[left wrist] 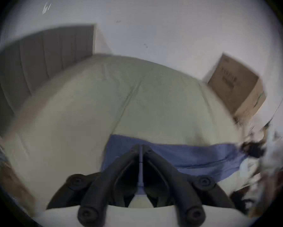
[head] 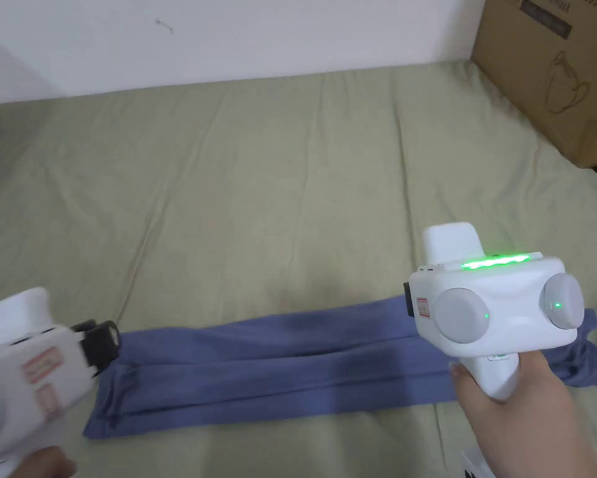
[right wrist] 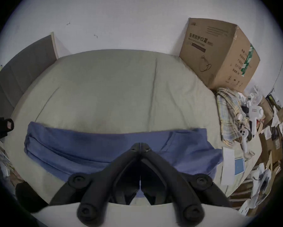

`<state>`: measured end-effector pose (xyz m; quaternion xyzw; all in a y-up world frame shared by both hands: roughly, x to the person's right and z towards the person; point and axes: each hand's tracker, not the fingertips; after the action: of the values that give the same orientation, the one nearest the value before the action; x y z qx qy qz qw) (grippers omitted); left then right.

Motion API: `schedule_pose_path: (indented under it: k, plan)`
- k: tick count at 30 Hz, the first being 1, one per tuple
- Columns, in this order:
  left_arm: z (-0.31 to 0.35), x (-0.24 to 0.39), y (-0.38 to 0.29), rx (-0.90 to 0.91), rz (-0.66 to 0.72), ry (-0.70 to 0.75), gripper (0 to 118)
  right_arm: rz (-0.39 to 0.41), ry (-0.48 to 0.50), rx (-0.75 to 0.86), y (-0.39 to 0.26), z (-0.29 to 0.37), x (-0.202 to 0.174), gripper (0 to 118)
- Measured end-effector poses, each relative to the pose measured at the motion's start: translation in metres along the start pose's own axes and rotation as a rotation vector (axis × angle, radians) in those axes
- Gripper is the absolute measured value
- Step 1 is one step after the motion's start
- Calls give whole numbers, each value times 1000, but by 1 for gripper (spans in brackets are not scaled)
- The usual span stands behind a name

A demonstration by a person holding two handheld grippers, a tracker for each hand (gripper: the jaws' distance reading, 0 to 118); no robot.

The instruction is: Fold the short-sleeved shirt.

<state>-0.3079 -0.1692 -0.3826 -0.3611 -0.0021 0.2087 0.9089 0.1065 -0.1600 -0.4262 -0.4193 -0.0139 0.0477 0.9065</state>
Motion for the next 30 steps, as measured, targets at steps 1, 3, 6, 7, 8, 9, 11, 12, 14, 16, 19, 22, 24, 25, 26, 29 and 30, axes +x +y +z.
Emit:
schedule_pose_path:
  k: [1, 3, 6, 7, 8, 9, 11, 12, 14, 16, 19, 22, 24, 25, 26, 29, 30]
  plan:
    - [-5, -28, 8, -44, 94, -119, 14, 6, 11, -14, 0, -3, -1, 0]
    - [-18, -65, 13, -143, 231, -323, 81, 21, 17, -28, -2, -6, -4, 0]
    - [-31, -106, 16, -217, 235, -394, 118, 21, 28, -43, -4, -10, -1, 0]
    - [-37, -115, 16, -236, 260, -390, 118, 23, 30, -46, -5, -12, -2, 0]
    - [-44, -122, 15, -239, 289, -395, 118, 26, 35, -51, -6, -14, -1, 0]
    - [-53, -130, 13, -253, 326, -404, 118, 32, 38, -60, -7, -16, 0, 0]
    - [-75, -139, 5, -321, 386, -450, 118, 47, 28, -79, -8, -20, -2, 0]
    - [-88, -140, -1, -367, 408, -500, 118, 49, 28, -86, -8, -21, -1, 0]
    - [-113, -144, -15, -466, 474, -640, 118, 46, 36, -99, -7, -22, 1, 0]
    - [-129, -133, -22, -469, 556, -875, 118, 55, 41, -111, -6, -22, 0, 0]
    - [-147, -126, -22, -491, 579, -898, 112, 66, 51, -117, -5, -21, -3, 0]
    - [-149, -130, -20, -440, 482, -730, 6, 65, 79, -126, -4, -20, -5, 0]
    - [-156, -125, -29, -475, 336, -446, 6, 63, 94, -129, -4, -21, -8, 0]
    - [-147, -126, -34, -459, 403, -599, 6, 62, 99, -132, -4, -21, -9, 0]
    - [-150, -131, -28, -405, 416, -619, 6, 64, 103, -135, -5, -21, -10, 0]
    - [-132, -111, -19, -408, 310, -458, 6, 72, 122, -143, -5, -20, -14, 0]
    - [-115, -103, -12, -389, 235, -391, 6, 75, 128, -142, -5, -18, -14, 0]
